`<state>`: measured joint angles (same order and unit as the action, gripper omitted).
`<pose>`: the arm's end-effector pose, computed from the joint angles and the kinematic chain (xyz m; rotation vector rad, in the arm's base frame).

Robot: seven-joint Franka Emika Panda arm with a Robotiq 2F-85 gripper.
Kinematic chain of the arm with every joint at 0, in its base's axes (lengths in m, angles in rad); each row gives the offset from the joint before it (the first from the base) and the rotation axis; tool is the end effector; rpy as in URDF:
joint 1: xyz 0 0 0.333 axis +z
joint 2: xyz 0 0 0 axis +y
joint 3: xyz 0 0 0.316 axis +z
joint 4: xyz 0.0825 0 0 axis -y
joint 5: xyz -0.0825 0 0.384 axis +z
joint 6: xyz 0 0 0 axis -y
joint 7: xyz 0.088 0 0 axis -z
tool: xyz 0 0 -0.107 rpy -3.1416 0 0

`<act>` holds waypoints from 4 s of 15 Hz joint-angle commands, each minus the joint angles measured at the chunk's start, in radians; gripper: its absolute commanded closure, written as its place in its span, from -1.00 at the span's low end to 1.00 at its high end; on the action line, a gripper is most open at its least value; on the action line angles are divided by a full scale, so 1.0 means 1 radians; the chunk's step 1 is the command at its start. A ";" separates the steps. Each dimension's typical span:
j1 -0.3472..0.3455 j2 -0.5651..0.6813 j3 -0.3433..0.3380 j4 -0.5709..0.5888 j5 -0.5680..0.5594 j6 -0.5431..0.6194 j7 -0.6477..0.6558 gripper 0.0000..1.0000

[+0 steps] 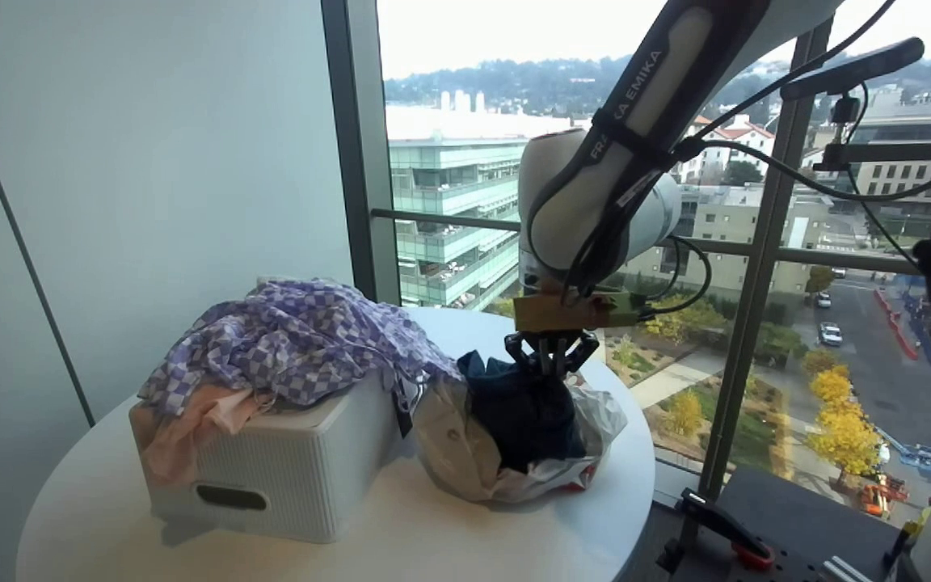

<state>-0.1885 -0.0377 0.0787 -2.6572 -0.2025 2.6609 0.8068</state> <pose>0.4234 -0.0412 0.2566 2.8530 -1.1046 0.1111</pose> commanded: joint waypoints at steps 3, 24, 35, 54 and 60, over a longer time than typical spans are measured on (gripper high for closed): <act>0.083 0.233 -0.097 0.177 -0.128 0.057 0.113 0.90; 0.262 0.112 -0.186 0.274 -0.188 -0.158 0.219 -1.00; 0.247 0.361 -0.265 0.466 -0.412 0.025 0.506 -1.00; 0.319 0.561 -0.282 0.585 -0.098 0.094 0.371 -0.17; 0.366 0.505 -0.293 0.532 -0.101 0.055 0.355 0.78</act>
<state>0.1458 0.5198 -0.1993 -2.0806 -0.3290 2.7360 1.1946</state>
